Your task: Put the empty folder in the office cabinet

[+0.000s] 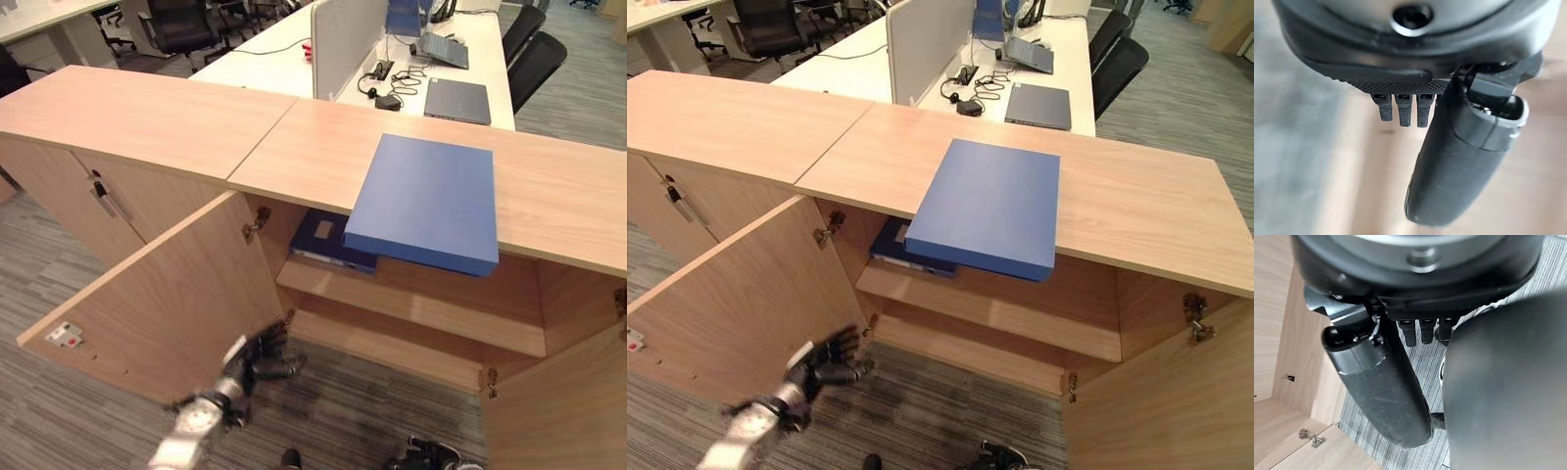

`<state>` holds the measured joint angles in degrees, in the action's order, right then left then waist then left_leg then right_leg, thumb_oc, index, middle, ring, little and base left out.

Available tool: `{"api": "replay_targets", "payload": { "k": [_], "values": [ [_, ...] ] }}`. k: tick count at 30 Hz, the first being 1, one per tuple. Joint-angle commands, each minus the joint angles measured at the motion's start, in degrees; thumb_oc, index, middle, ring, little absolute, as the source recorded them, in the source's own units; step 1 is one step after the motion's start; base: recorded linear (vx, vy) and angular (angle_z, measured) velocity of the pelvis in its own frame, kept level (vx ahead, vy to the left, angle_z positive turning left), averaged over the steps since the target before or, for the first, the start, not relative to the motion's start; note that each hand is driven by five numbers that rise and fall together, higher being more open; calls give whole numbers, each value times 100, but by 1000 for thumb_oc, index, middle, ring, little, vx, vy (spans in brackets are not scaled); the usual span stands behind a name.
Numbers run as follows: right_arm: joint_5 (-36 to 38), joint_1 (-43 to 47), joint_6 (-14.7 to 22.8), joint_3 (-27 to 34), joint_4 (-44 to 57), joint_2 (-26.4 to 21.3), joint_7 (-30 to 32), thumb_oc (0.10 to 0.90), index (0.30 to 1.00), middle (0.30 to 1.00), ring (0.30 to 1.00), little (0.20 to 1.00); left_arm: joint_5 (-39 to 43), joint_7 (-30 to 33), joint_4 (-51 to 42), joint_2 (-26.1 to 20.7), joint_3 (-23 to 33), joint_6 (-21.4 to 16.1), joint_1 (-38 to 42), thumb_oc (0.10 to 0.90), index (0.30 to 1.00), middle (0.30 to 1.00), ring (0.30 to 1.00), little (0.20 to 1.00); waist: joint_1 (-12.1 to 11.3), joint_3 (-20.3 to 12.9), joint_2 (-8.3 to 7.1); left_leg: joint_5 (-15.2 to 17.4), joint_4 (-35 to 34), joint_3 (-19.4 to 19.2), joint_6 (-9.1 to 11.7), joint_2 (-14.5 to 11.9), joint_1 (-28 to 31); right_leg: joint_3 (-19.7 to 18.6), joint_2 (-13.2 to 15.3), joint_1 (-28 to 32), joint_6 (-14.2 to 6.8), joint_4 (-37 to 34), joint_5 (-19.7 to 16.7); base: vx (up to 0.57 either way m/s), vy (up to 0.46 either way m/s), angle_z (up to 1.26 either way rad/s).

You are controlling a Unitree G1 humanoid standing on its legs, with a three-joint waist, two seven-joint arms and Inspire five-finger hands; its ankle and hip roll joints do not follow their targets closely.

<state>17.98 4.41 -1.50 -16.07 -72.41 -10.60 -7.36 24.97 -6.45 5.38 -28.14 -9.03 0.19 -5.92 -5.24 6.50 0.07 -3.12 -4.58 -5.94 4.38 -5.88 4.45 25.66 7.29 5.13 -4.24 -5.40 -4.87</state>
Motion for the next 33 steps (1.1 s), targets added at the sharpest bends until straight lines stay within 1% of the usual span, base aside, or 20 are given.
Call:
{"api": "replay_targets", "payload": {
  "k": [1,2,3,4,6,8,9,11,14,15,16,19,20,21,23,24,25,27,30,33],
  "values": [
    [-165,262,139,-126,-89,127,-41,800,900,900,900,900,-522,117,-844,-158,384,-812,591,800,900,900,900,900,-82,-376,-183,202,-42,-66,-104,323,-239,146,-183,268,-83,40,531,20,34,-1],
    [-200,213,171,-195,-89,254,-55,800,900,900,900,900,-1473,634,-1483,-208,839,-1140,742,800,900,900,900,900,-152,-385,-228,151,-42,-123,-138,341,-223,247,-134,288,-67,40,461,71,-7,-7],
    [-212,178,197,-250,-82,336,-15,800,900,900,900,900,-2107,1065,-1742,-196,1096,-1277,815,800,900,900,900,900,-189,-424,-251,283,-42,-45,-99,329,-160,173,-148,353,-105,40,560,11,11,-10],
    [-215,178,221,-308,-68,406,28,800,900,900,900,900,-2514,1283,-1957,-129,1196,-1304,793,800,900,900,900,900,-197,-400,-265,195,-42,-107,-132,354,-180,260,-117,327,-83,40,485,46,-13,-2],
    [-188,179,256,-428,-83,543,92,800,900,900,900,900,-3386,1818,-2228,-183,1326,-1416,955,800,900,900,900,900,-227,-430,-295,225,-42,-123,-127,356,-146,285,-112,358,-104,40,493,24,-6,1],
    [-221,187,266,-560,-155,655,135,800,900,900,900,900,-4166,2067,-2427,-406,1341,-1368,1194,800,900,900,900,900,-239,-473,-299,254,-42,-142,-122,358,-114,299,-96,380,-122,40,500,40,-3,3],
    [-222,195,270,-555,-162,668,138,800,900,900,900,900,-4187,2082,-2421,-412,1330,-1364,1205,800,900,900,900,900,-241,-467,-309,255,-42,-142,-122,360,-113,299,-94,382,-123,40,502,0,0,0],
    [-344,266,240,-664,-330,751,166,800,900,900,900,900,-4648,2014,-2784,-691,1240,-1451,1540,800,900,900,900,900,-232,-520,-291,288,-42,-150,-119,368,-80,314,-82,400,-141,40,499,15,8,0],
    [-468,296,210,-763,-467,798,150,800,900,900,900,900,-4905,1910,-3034,-930,884,-1566,2059,800,900,900,900,900,-192,-575,-282,325,-42,-156,-124,376,-42,308,-77,426,-155,40,511,24,17,3],
    [-469,302,211,-752,-469,802,150,800,900,900,900,900,-4908,1913,-3021,-934,869,-1567,2079,800,900,900,900,900,-200,-571,-287,325,-42,-155,-125,377,-42,309,-77,426,-155,40,512,16,21,4],
    [-518,304,203,-818,-507,811,144,800,900,900,900,900,-4984,1879,-3175,-1019,661,-1612,2366,800,900,900,900,900,-156,-612,-272,343,-42,-162,-129,383,-26,305,-76,429,-161,40,513,0,0,0],
    [-533,308,211,-834,-531,821,139,800,900,900,900,900,-5028,1881,-3332,-1027,466,-1682,2666,800,900,900,900,900,-129,-636,-277,357,-42,-165,-132,397,-20,298,-71,429,-172,40,508,9,24,-6],
    [-539,304,219,-882,-551,816,142,800,900,900,900,900,-4991,1805,-3466,-1025,240,-1742,2922,800,900,900,900,900,-76,-665,-267,366,-42,-174,-136,394,-15,285,-68,423,-181,40,502,-3,13,-5],
    [-538,308,220,-869,-552,819,142,800,900,900,900,900,-4988,1804,-3455,-1025,223,-1741,2945,800,900,900,900,900,-87,-662,-271,366,-42,-174,-137,394,-17,285,-68,421,-181,40,502,0,0,0],
    [-520,304,222,-893,-585,809,141,800,900,900,900,900,-4789,1550,-3517,-1025,-169,-1772,3275,800,900,900,900,900,-44,-700,-270,381,-42,-184,-149,397,-8,258,-64,409,-188,40,496,0,0,0],
    [-509,309,220,-904,-583,800,142,800,900,900,900,900,-4686,1465,-3516,-1012,-292,-1770,3337,800,900,900,900,900,-25,-707,-265,383,-42,-188,-153,398,-7,258,-65,407,-189,40,492,-20,12,-7],
    [-494,322,216,-889,-583,783,153,800,900,900,900,900,-4353,1287,-3501,-953,-461,-1740,3387,800,900,900,900,900,-17,-718,-264,385,-42,-189,-161,402,-8,257,-63,403,-190,40,488,-26,15,-6],
    [-485,329,191,-886,-597,753,138,800,900,900,900,900,-3991,1061,-3375,-875,-646,-1628,3429,800,900,900,900,900,14,-738,-259,388,-42,-192,-172,408,0,250,-59,406,-195,40,481,-20,14,-11],
    [-480,346,150,-891,-579,729,93,800,900,900,900,900,-3988,890,-3098,-846,-889,-1539,3658,800,900,900,900,900,40,-758,-253,385,-42,-198,-174,410,4,243,-61,405,-198,40,476,-10,8,-5],
    [-507,410,111,-942,-553,687,59,800,900,900,900,900,-4084,726,-2675,-715,-1180,-1424,4001,800,900,900,900,900,92,-784,-250,378,-42,-221,-174,409,13,220,-66,402,-196,40,469,0,0,0]
  ]
}}
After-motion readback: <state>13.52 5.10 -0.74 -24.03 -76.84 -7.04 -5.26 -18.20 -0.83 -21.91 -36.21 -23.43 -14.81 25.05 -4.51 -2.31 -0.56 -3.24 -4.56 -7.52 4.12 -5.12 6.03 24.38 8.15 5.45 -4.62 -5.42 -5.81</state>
